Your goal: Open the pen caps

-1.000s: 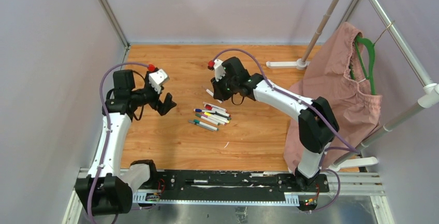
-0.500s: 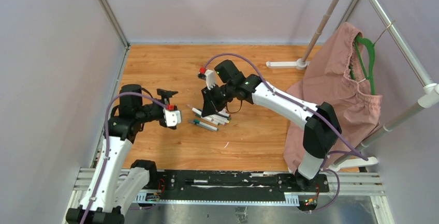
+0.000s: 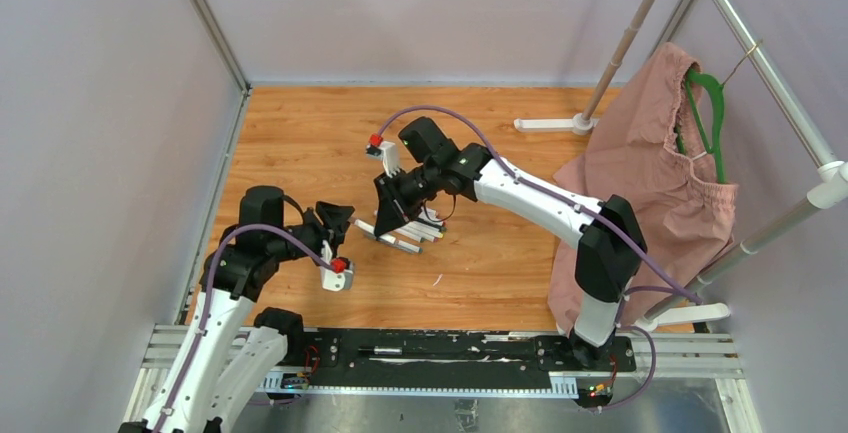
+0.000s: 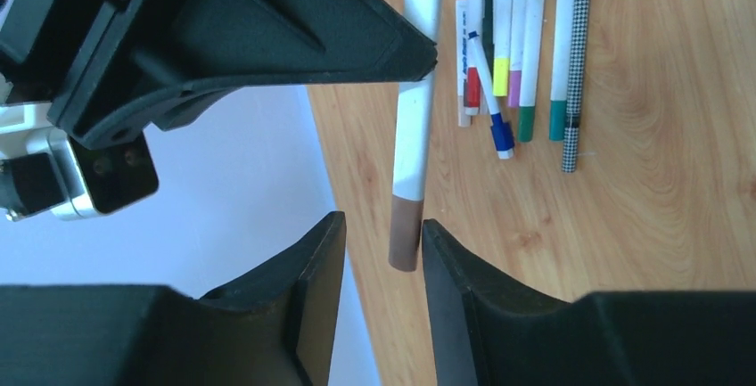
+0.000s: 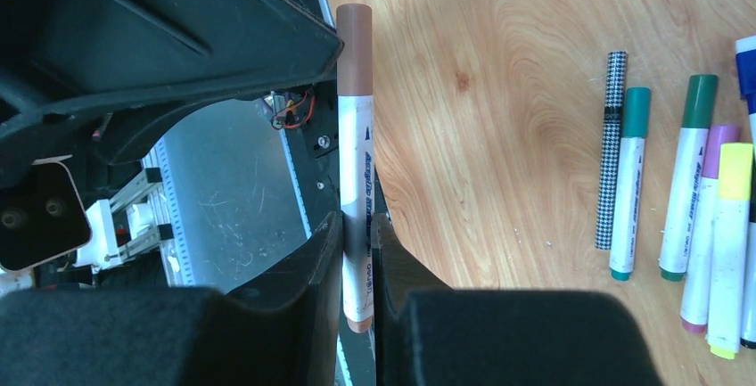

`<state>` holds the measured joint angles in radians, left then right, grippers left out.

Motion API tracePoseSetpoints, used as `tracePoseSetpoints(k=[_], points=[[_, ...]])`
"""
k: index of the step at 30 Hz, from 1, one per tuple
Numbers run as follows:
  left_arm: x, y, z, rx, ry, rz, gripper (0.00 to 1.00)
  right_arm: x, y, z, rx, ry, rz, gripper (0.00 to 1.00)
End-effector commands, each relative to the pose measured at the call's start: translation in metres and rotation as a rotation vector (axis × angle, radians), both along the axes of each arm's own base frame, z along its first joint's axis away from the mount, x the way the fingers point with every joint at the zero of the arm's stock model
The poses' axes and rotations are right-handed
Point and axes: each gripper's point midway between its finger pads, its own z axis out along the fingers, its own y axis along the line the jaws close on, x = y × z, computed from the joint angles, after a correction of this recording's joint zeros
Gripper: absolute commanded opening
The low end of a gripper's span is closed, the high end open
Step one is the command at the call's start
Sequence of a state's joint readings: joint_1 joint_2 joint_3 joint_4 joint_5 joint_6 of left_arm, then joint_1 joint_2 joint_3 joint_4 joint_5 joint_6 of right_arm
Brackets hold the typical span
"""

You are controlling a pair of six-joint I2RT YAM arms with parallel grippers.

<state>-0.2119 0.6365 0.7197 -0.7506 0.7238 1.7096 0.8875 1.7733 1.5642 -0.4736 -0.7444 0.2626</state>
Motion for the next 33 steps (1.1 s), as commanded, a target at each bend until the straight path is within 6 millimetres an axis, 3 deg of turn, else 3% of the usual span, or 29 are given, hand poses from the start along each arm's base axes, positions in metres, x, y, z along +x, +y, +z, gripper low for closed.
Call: tracePoseSetpoints(k=[1, 7, 12, 17, 19, 20, 22, 23, 24, 26, 28, 30, 33], points=[[-0.004, -0.004, -0.005, 0.051, -0.038, -0.055, 0.38, -0.009, 0.007, 0.012, 0.014, 0.051, 0.025, 0.00], [0.006, 0.002, -0.014, 0.123, -0.036, -0.029, 0.27, -0.011, 0.013, 0.022, 0.046, 0.067, 0.051, 0.00], [0.012, 0.004, -0.009, 0.134, -0.036, -0.010, 0.16, -0.012, 0.011, 0.020, 0.038, 0.074, 0.045, 0.00], [0.014, 0.006, -0.011, 0.149, -0.038, -0.001, 0.28, -0.011, 0.005, 0.018, 0.028, 0.063, 0.030, 0.00], [0.014, 0.006, -0.010, 0.146, -0.039, -0.003, 0.12, -0.012, 0.004, 0.019, 0.031, 0.066, 0.031, 0.00], [0.014, 0.005, -0.009, 0.142, -0.041, -0.007, 0.01, -0.012, 0.004, 0.019, 0.032, 0.069, 0.031, 0.04], [0.013, 0.003, -0.003, 0.121, -0.040, -0.010, 0.00, -0.010, 0.005, 0.018, 0.025, 0.070, 0.009, 0.41], [0.012, 0.001, 0.000, 0.110, -0.043, -0.016, 0.00, -0.008, 0.007, 0.018, 0.029, 0.067, -0.001, 0.51], [0.011, 0.000, 0.004, 0.097, -0.042, -0.017, 0.00, -0.007, 0.009, 0.018, 0.035, 0.067, -0.010, 0.59], [0.010, -0.002, 0.011, 0.077, -0.045, -0.017, 0.00, -0.006, 0.013, 0.020, 0.063, 0.072, -0.022, 0.64], [0.008, -0.003, 0.016, 0.057, -0.042, -0.011, 0.00, -0.006, 0.019, 0.023, 0.095, 0.082, -0.028, 0.65], [0.005, -0.004, 0.020, 0.035, -0.039, -0.007, 0.00, -0.006, 0.022, 0.024, 0.114, 0.086, -0.034, 0.60], [0.001, -0.005, 0.026, 0.005, -0.032, -0.005, 0.00, -0.006, 0.024, 0.027, 0.133, 0.093, -0.034, 0.40]])
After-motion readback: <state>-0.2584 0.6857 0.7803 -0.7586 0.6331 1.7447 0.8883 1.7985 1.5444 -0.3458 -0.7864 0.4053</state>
